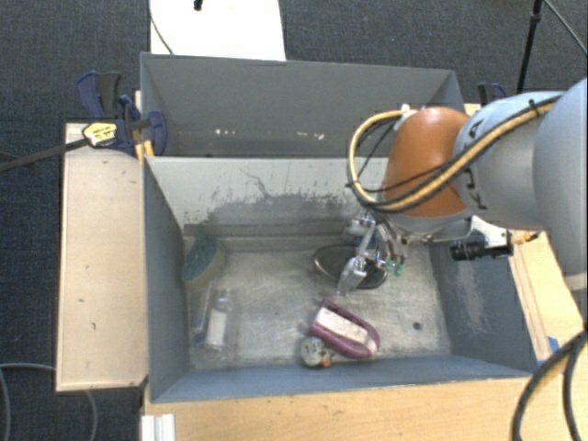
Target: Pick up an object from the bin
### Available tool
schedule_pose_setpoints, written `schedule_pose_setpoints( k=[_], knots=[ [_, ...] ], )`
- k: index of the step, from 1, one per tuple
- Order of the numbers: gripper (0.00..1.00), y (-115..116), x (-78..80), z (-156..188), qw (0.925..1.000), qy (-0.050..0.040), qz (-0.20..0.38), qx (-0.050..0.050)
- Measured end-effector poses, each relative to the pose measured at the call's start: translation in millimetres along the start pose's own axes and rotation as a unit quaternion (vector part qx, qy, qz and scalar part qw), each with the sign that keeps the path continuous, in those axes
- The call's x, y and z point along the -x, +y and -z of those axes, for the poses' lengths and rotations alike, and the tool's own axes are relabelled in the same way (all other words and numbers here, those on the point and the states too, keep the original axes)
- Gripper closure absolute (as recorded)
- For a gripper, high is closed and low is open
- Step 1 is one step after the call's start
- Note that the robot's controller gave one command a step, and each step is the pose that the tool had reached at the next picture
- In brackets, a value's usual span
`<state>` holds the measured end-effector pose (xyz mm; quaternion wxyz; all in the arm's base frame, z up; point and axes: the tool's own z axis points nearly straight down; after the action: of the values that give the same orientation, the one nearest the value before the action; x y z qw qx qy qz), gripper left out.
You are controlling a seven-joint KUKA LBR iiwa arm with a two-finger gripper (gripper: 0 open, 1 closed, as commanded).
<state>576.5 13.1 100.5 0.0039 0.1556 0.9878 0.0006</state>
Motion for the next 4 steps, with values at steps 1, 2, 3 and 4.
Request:
schedule_pose_setpoints(
  k=[1, 2, 3, 4],
  knots=[
    [0.00, -3, 1.4, -28, 0.9957, 0.0012, -0.093, 0.000],
    [0.00, -2, 2.4, -26, 0.9958, 0.0018, -0.091, 0.000],
    [1.00, -2, 3.5, -25, 0.9959, 0.0002, -0.091, 0.000],
    [1.00, -1, 4.9, -15, 0.9960, 0.0004, -0.089, 0.000]
  ],
)
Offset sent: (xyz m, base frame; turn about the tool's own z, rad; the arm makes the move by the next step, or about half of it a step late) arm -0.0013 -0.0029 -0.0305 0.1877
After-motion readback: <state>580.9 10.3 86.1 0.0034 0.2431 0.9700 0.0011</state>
